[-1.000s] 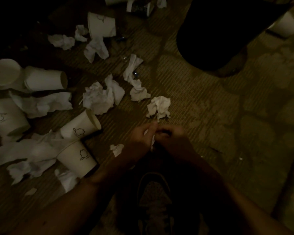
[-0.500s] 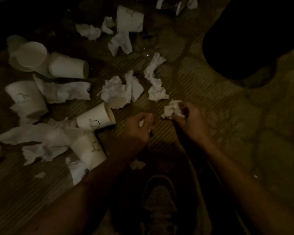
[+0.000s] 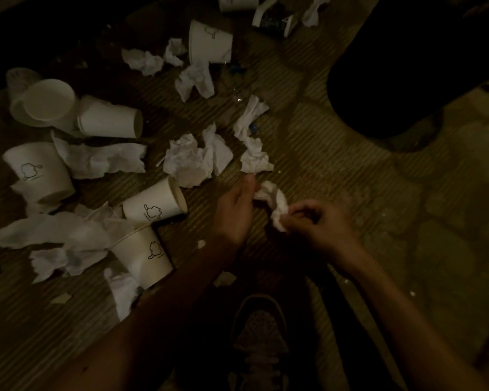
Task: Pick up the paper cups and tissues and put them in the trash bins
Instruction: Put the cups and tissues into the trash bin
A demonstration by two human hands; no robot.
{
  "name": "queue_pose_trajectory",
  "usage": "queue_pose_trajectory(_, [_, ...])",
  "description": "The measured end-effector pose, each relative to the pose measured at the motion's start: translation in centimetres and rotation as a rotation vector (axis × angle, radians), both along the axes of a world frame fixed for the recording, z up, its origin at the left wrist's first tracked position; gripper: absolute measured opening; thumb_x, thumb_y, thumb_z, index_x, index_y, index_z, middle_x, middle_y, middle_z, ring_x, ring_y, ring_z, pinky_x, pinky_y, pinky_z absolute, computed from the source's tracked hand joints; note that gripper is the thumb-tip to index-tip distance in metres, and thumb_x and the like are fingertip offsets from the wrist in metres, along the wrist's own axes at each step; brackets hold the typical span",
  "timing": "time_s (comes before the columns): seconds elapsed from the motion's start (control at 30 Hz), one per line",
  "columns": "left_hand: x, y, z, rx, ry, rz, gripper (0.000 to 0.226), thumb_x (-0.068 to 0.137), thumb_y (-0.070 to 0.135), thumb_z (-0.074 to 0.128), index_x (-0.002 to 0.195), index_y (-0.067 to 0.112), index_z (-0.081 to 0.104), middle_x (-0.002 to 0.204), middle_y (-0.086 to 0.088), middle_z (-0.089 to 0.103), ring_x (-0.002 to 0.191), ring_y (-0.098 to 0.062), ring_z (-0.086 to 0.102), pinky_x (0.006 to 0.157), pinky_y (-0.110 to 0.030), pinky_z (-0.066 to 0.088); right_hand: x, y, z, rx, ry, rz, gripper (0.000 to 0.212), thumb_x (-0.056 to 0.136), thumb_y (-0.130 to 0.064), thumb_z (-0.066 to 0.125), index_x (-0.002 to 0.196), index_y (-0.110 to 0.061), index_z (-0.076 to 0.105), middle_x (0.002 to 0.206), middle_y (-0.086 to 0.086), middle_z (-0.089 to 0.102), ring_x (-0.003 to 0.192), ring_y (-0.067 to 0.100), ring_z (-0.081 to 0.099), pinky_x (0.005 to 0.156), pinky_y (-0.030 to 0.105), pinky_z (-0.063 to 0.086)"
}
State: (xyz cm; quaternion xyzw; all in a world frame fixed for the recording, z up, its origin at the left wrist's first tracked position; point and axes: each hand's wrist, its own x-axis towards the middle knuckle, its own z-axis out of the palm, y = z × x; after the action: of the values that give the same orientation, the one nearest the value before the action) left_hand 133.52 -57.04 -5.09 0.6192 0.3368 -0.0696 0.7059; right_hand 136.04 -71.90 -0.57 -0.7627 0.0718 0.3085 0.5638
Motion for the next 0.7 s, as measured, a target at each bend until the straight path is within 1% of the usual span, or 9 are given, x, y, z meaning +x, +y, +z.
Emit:
queue_pose_trajectory(0.07, [0.1,0.3,0.6,-0.005,0.013,-0.029,0.043,0.096,0.058,0.042,0.077,0.037,0.074,0.091,-0.008,0.074,0.069,0.002,0.068,0.068,-0.023,0.052,-0.5,0.5,1.0,0.143,0.164,0.053,0.02,0.076,-0.001,0.073,0.068,-0.019,0.072,0.061,-0.003,0.069,0.054,0.005,0.065,0.049,0.016,0.049])
queue_pose_trajectory(0.13, [0.1,0.8,1.0,-0.049,0.072,-0.039,0.049,0.085,0.067,0.044,0.065,0.033,0.073,0.084,-0.003,0.075,0.072,-0.005,0.069,0.072,-0.029,0.052,-0.7,1.2,1.7,0.25,0.229,0.065,0.013,0.066,-0.009,0.073,0.063,-0.021,0.075,0.061,-0.001,0.07,0.053,0.007,0.066,0.049,0.018,0.05])
queue_pose_trajectory(0.23, [-0.2,1.0,2.0,-0.235,0.035,0.002,0.047,0.077,0.069,0.057,0.058,0.029,0.073,0.066,0.01,0.071,0.066,-0.007,0.066,0.071,-0.03,0.052,-0.5,2.1,1.3,0.388,0.306,-0.036,0.015,0.062,-0.015,0.07,0.077,-0.013,0.074,0.069,0.004,0.073,0.059,0.012,0.069,0.053,0.02,0.053])
queue_pose_trajectory(0.3, [-0.2,1.2,2.9,-0.325,0.05,0.092,0.049,0.068,0.066,0.06,0.061,0.019,0.075,0.068,-0.001,0.073,0.065,-0.012,0.069,0.07,-0.031,0.054,-0.4,2.9,0.7,0.344,0.298,-0.063,0.009,0.073,-0.012,0.069,0.082,-0.009,0.069,0.068,0.002,0.073,0.059,0.011,0.069,0.052,0.02,0.052])
queue_pose_trajectory(0.33, [-0.4,1.3,3.4,-0.355,0.056,0.131,0.051,0.069,0.062,0.061,0.066,0.013,0.074,0.069,-0.006,0.072,0.063,-0.015,0.069,0.066,-0.03,0.055,-0.5,3.6,0.6,0.294,0.269,-0.072,0.002,0.081,-0.009,0.067,0.082,-0.009,0.068,0.066,0.0,0.072,0.057,0.009,0.068,0.051,0.019,0.051])
queue_pose_trajectory(0.37, [-0.5,1.4,3.8,-0.356,0.041,0.153,0.05,0.075,0.056,0.062,0.072,0.007,0.073,0.07,-0.009,0.072,0.062,-0.016,0.069,0.06,-0.028,0.055,-0.8,4.2,0.2,0.254,0.224,-0.088,0.007,0.086,-0.005,0.064,0.081,-0.009,0.067,0.065,-0.002,0.071,0.056,0.008,0.067,0.05,0.019,0.051])
queue_pose_trajectory(0.47, [-1.9,1.3,4.2,-0.193,-0.075,0.139,0.034,0.094,0.038,0.06,0.084,0.006,0.067,0.083,-0.011,0.072,0.075,-0.016,0.069,0.063,-0.029,0.056,-1.8,5.9,-0.4,0.232,0.161,-0.133,0.009,0.09,-0.001,0.062,0.085,-0.006,0.067,0.071,0.002,0.072,0.063,0.012,0.069,0.054,0.022,0.053])
queue_pose_trajectory(0.6, [-3.0,2.7,3.3,0.14,-0.257,0.068,0.012,0.096,0.022,0.058,0.085,0.018,0.057,0.084,-0.007,0.068,0.076,-0.017,0.066,0.066,-0.028,0.054,-2.3,6.9,-0.7,0.32,0.138,-0.014,0.017,0.095,-0.013,0.058,0.094,-0.015,0.075,0.093,0.007,0.076,0.083,0.018,0.072,0.065,0.024,0.056])
queue_pose_trajectory(0.7, [-2.8,5.5,2.1,0.108,-0.246,0.127,0.014,0.098,0.014,0.057,0.086,0.02,0.06,0.073,0.0,0.07,0.065,-0.013,0.069,0.055,-0.022,0.053,-2.8,6.7,-1.1,0.318,0.058,0.035,0.015,0.089,-0.023,0.062,0.091,-0.022,0.077,0.096,-0.001,0.076,0.089,0.012,0.072,0.069,0.018,0.054])
